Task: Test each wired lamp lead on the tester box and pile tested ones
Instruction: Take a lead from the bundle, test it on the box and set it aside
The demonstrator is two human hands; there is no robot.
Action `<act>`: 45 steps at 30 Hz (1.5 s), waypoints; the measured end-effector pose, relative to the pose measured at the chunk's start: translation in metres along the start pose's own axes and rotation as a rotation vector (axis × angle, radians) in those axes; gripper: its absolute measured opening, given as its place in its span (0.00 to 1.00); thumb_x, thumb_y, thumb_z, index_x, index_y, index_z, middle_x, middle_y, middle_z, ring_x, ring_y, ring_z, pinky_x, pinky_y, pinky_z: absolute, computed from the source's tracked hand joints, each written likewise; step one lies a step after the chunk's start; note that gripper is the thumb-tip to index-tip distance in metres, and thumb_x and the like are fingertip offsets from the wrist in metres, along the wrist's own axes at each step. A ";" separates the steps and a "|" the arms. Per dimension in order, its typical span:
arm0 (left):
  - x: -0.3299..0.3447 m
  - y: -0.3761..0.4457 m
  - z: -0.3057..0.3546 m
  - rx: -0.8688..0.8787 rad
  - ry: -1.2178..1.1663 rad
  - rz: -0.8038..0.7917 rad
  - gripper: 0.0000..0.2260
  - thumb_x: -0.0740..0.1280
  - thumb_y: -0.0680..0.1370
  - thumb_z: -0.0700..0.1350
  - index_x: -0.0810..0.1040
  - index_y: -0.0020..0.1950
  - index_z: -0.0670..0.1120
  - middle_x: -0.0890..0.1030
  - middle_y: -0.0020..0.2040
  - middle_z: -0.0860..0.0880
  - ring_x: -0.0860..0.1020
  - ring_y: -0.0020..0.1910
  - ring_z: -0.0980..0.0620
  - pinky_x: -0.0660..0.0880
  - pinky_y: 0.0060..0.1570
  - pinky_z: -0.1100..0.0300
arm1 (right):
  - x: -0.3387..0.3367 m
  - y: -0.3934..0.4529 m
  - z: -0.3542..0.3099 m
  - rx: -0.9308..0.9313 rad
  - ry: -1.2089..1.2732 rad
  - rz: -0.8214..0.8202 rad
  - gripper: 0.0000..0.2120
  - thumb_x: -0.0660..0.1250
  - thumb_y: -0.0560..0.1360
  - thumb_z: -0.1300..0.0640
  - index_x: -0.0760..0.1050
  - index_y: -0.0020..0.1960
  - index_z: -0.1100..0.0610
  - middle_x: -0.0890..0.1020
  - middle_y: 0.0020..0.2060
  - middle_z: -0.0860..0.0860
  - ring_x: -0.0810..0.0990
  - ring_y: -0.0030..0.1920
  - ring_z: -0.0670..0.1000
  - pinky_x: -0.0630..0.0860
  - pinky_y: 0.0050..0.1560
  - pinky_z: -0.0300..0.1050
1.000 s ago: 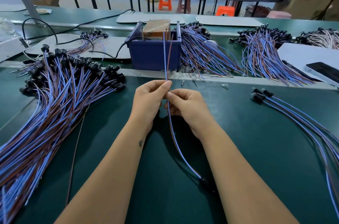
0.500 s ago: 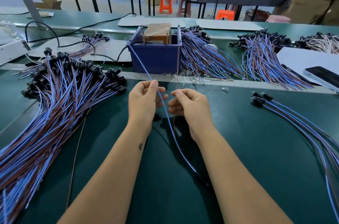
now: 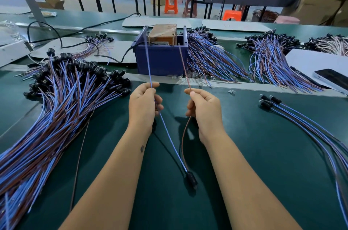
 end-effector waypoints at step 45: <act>-0.018 0.006 0.008 0.090 0.136 0.059 0.11 0.59 0.82 0.43 0.77 0.45 0.56 0.84 0.33 0.51 0.63 0.20 0.57 0.64 0.23 0.65 | 0.009 0.002 0.001 -0.055 -0.134 -0.077 0.13 0.60 0.80 0.64 0.79 0.54 0.50 0.78 0.26 0.43 0.74 0.27 0.43 0.73 0.33 0.34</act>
Point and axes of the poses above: each hand's wrist, its own y-axis towards the middle knuckle, its own x-axis out of the palm, z = x × y, the point moved 9 cm from there along y, towards the middle knuckle
